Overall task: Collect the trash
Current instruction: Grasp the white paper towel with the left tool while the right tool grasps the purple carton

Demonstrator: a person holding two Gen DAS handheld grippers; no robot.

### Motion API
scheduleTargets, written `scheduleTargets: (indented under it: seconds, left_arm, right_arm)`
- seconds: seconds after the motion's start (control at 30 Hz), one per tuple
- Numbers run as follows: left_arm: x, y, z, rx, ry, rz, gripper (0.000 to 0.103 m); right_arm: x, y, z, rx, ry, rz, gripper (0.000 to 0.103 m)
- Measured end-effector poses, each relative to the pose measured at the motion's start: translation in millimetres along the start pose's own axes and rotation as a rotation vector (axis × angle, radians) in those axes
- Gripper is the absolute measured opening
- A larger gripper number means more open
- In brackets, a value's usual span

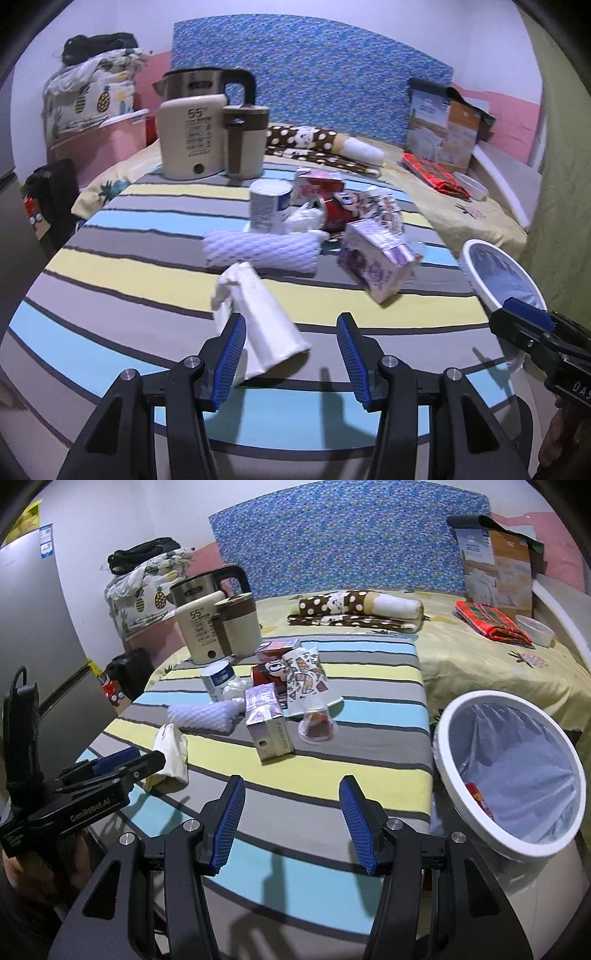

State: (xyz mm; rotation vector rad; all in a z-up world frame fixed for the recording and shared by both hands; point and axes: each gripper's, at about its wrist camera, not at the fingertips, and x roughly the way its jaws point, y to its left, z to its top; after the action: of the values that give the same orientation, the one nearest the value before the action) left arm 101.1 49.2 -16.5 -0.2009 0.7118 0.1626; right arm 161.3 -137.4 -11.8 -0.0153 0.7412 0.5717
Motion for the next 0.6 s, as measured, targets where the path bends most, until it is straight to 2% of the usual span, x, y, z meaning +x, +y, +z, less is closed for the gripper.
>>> scheduleTargets:
  seconds: [0.4,0.6]
  left_arm:
    - [26,17,-5,-0.06,0.058,0.016,0.051]
    - [37,18,-7,-0.062,0.066,0.021,0.061]
  right_arm:
    - [39,9,14,-0.045,0.053,-0.003,0.055]
    - [58,17,23,-0.083,0.07,0.008,0.055]
